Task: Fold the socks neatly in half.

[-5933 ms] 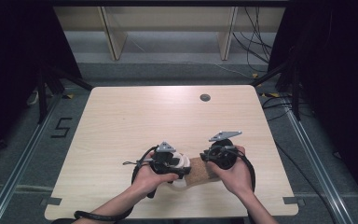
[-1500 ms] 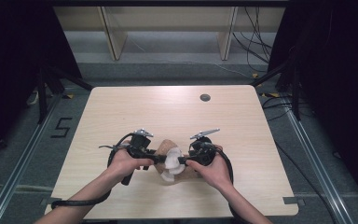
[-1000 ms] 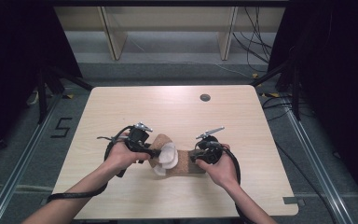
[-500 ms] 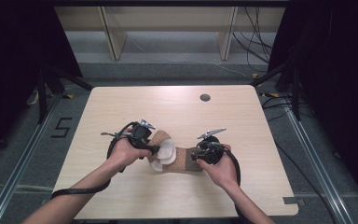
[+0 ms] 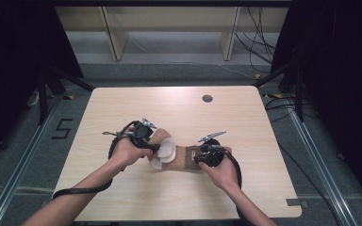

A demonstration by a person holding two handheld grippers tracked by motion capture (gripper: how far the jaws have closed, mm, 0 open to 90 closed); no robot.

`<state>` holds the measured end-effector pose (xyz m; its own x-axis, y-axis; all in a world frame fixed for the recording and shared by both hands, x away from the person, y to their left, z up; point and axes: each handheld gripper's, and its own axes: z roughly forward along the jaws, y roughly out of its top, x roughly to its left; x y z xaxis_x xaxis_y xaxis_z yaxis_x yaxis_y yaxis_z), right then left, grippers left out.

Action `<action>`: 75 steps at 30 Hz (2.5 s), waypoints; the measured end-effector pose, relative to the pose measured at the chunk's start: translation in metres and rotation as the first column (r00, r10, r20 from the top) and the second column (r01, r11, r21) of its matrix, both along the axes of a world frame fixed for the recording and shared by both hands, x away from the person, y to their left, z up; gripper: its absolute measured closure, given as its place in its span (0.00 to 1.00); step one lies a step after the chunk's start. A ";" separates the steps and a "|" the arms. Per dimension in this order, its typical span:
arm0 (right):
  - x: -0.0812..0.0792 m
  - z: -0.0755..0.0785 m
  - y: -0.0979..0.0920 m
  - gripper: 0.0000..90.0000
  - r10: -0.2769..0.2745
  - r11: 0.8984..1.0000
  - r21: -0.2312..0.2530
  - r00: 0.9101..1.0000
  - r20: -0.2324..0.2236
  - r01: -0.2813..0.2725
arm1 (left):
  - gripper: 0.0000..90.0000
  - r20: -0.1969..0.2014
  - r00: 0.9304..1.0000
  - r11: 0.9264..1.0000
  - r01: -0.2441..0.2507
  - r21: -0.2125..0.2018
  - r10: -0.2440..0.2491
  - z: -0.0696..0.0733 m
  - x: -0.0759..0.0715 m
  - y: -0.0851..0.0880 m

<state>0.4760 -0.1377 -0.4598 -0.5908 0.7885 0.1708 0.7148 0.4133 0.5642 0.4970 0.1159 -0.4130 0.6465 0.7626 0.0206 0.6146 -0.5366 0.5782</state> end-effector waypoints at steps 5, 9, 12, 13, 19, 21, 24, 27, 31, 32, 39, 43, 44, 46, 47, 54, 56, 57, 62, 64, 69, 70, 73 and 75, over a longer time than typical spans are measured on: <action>0.000 0.000 0.001 0.95 -0.003 1.000 0.000 1.000 -0.006 0.003 | 0.63 0.032 0.999 0.999 0.012 0.031 -0.013 0.002 -0.001 -0.008; -0.001 -0.001 0.001 0.94 -0.008 1.000 0.001 1.000 0.000 0.008 | 0.63 0.050 0.999 0.998 0.015 0.053 -0.018 0.004 -0.001 -0.015; 0.000 -0.001 0.001 0.94 -0.001 1.000 0.007 1.000 0.015 0.001 | 0.63 0.052 0.998 0.998 0.015 0.064 -0.018 0.004 0.000 -0.017; 0.000 -0.001 0.001 0.94 -0.001 1.000 0.007 1.000 0.016 0.001 | 0.63 0.052 0.999 0.998 0.011 0.063 -0.014 0.004 0.000 -0.018; 0.001 -0.003 0.001 0.95 0.008 1.000 0.004 1.000 0.015 -0.008 | 0.63 0.057 0.998 0.997 0.009 0.072 -0.014 0.004 0.001 -0.021; 0.001 -0.003 0.001 0.95 0.003 1.000 0.002 1.000 0.012 -0.003 | 0.63 0.062 0.998 0.996 0.016 0.083 -0.022 0.004 0.001 -0.022; 0.001 0.003 0.003 0.94 0.002 1.000 0.011 1.000 0.021 -0.002 | 0.63 0.062 0.998 0.995 0.017 0.093 -0.023 0.005 0.000 -0.024; 0.001 0.012 0.007 0.94 -0.009 1.000 0.024 0.999 0.040 0.008 | 0.63 0.089 0.995 0.993 0.035 0.109 -0.045 0.006 0.002 -0.026; 0.005 0.013 0.008 0.94 -0.001 1.000 0.014 0.999 0.044 0.000 | 0.63 0.090 0.995 0.992 0.038 0.119 -0.049 0.006 0.001 -0.029; 0.005 0.011 0.008 0.94 -0.011 1.000 -0.002 0.999 0.040 0.011 | 0.63 0.094 0.994 0.992 0.039 0.119 -0.051 0.006 0.002 -0.029; 0.008 -0.001 0.007 0.95 -0.015 1.000 -0.010 1.000 0.006 0.015 | 0.63 0.098 0.993 0.989 0.047 0.142 -0.062 0.008 0.001 -0.034; 0.009 -0.003 0.008 0.96 -0.006 1.000 -0.018 1.000 0.015 0.006 | 0.63 0.112 0.992 0.986 0.049 0.158 -0.067 0.009 0.000 -0.038; 0.009 -0.003 0.008 0.96 -0.007 1.000 -0.012 1.000 0.011 0.007 | 0.63 0.117 0.991 0.986 0.048 0.160 -0.067 0.009 0.000 -0.039; 0.009 -0.004 0.007 0.96 -0.010 1.000 -0.013 1.000 0.014 0.010 | 0.63 0.113 0.992 0.986 0.040 0.160 -0.059 0.008 -0.001 -0.043; 0.008 -0.004 0.007 0.96 -0.026 1.000 -0.010 1.000 -0.010 0.026 | 0.63 0.121 0.991 0.985 0.040 0.165 -0.061 0.008 -0.002 -0.044; 0.008 -0.005 0.007 0.96 -0.029 0.999 -0.013 1.000 0.006 0.029 | 0.63 0.145 0.986 0.980 0.047 0.195 -0.077 0.006 -0.005 -0.055; 0.008 -0.005 0.007 0.96 -0.031 0.999 -0.012 0.999 0.009 0.031 | 0.63 0.150 0.986 0.979 0.046 0.198 -0.076 0.006 -0.005 -0.057; 0.008 -0.006 0.007 0.96 -0.031 0.999 -0.013 0.999 0.010 0.031 | 0.63 0.151 0.985 0.979 0.049 0.197 -0.079 0.006 -0.005 -0.058; 0.008 -0.006 0.007 0.96 -0.026 1.000 -0.011 1.000 0.017 0.026 | 0.63 0.154 0.985 0.979 0.052 0.196 -0.083 0.005 -0.006 -0.062; 0.008 -0.006 0.006 0.97 -0.023 1.000 -0.008 1.000 0.018 0.023 | 0.63 0.154 0.984 0.980 0.057 0.193 -0.088 0.005 -0.006 -0.065; 0.009 -0.007 0.005 0.96 -0.021 1.000 0.003 0.999 0.026 0.021 | 0.63 0.163 0.982 0.980 0.064 0.187 -0.095 0.005 -0.009 -0.070; 0.009 -0.007 0.005 0.96 -0.021 1.000 0.006 0.999 0.025 0.021 | 0.63 0.164 0.982 0.980 0.066 0.190 -0.098 0.004 -0.010 -0.071; 0.010 -0.007 0.005 0.96 -0.017 1.000 0.007 1.000 0.025 0.017 | 0.63 0.170 0.980 0.977 0.070 0.202 -0.105 0.003 -0.011 -0.074; 0.010 -0.007 0.005 0.96 -0.022 1.000 0.007 0.999 0.024 0.022 | 0.63 0.168 0.979 0.974 0.077 0.213 -0.114 0.003 -0.011 -0.075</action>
<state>0.4860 -0.1327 -0.4672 -0.5772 0.8005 0.1616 0.7097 0.3938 0.5842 0.4860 0.0411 -0.4103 0.6878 0.6650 0.2910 0.4520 -0.7061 0.5451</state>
